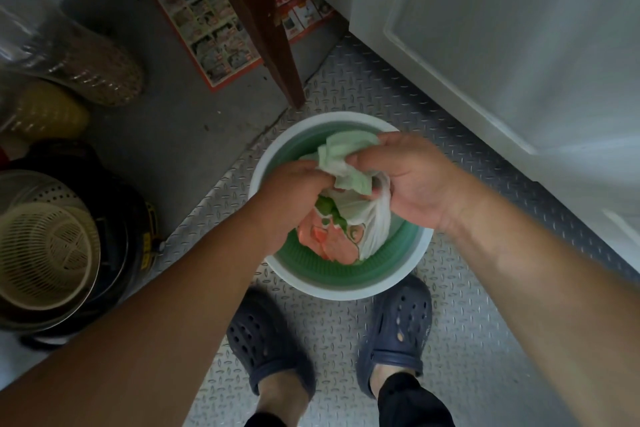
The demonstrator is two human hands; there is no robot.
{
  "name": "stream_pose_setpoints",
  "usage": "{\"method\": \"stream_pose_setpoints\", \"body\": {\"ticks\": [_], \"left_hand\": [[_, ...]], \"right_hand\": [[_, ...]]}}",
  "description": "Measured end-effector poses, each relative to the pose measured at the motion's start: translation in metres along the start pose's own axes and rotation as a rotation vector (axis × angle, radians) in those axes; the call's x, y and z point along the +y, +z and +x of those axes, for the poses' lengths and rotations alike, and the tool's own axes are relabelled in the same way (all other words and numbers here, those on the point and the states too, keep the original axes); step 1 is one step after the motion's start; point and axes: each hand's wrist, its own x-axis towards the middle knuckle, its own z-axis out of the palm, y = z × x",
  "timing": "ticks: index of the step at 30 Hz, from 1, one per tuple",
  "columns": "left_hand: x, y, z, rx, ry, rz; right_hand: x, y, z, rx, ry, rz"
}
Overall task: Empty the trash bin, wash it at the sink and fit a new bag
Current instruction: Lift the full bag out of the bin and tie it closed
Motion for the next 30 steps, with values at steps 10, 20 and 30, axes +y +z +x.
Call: {"method": "stream_pose_setpoints", "body": {"ticks": [10, 20, 30], "left_hand": [[0.005, -0.002, -0.006, 0.035, -0.074, -0.104], [0.004, -0.007, 0.0, 0.051, -0.112, -0.238], [0.017, -0.012, -0.002, 0.023, -0.288, -0.588]], "right_hand": [[0.008, -0.003, 0.002, 0.279, -0.443, -1.314], [0.025, 0.015, -0.006, 0.397, -0.667, -1.367], [0.031, 0.021, -0.011, 0.341, -0.705, -1.206]]}}
